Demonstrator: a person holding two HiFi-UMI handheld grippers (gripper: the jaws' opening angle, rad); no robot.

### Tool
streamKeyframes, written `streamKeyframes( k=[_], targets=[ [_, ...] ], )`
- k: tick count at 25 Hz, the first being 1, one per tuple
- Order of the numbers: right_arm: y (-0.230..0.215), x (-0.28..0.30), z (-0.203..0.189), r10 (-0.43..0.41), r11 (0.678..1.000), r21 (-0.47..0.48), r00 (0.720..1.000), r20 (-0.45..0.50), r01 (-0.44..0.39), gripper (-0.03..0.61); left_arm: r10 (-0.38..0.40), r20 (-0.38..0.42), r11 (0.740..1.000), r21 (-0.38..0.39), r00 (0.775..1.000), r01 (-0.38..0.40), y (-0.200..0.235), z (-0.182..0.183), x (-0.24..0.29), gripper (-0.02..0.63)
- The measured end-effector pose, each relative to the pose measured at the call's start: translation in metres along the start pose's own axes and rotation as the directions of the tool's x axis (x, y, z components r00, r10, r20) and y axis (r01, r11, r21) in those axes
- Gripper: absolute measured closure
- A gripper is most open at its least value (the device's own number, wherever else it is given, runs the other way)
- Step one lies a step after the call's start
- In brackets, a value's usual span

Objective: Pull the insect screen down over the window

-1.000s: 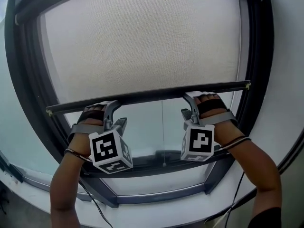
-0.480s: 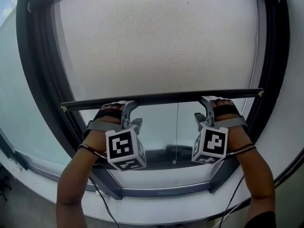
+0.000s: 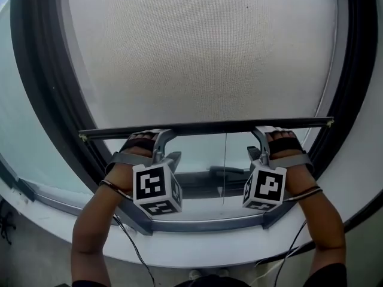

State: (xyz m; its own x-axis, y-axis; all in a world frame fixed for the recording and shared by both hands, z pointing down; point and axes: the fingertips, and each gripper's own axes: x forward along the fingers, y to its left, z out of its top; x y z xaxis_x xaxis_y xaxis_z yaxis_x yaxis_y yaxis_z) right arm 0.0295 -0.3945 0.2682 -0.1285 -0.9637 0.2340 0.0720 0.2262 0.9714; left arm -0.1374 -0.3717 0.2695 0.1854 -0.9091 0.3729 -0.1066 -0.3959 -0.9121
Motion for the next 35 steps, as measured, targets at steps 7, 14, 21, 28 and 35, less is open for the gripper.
streamKeyframes(
  k=[7,14,21,28,35],
  targets=[
    [0.011,-0.004,0.007,0.045,0.999,-0.007,0.999,0.019,-0.045,0.345,-0.075,0.022,0.997,-0.033,0.997,0.075,-0.014,-0.002,-0.001,0.397],
    [0.040,0.005,0.004,0.006,0.998,0.057,1.000,0.011,-0.007,0.345,-0.056,0.030,0.997,-0.046,0.998,0.057,-0.040,-0.001,0.011,0.396],
    [0.041,0.005,0.007,0.044,0.998,0.047,0.999,-0.005,-0.044,0.345,-0.093,0.051,0.992,-0.075,0.994,0.097,-0.042,-0.004,0.008,0.397],
    [0.132,0.020,0.004,0.139,0.988,0.063,0.990,-0.003,-0.138,0.345,-0.160,0.016,0.985,-0.056,0.987,0.161,-0.127,-0.015,0.037,0.397],
    [0.175,0.031,0.005,0.136,0.987,0.089,0.991,0.007,-0.136,0.345,-0.170,0.006,0.981,-0.093,0.985,0.170,-0.166,-0.020,0.052,0.397]
  ],
)
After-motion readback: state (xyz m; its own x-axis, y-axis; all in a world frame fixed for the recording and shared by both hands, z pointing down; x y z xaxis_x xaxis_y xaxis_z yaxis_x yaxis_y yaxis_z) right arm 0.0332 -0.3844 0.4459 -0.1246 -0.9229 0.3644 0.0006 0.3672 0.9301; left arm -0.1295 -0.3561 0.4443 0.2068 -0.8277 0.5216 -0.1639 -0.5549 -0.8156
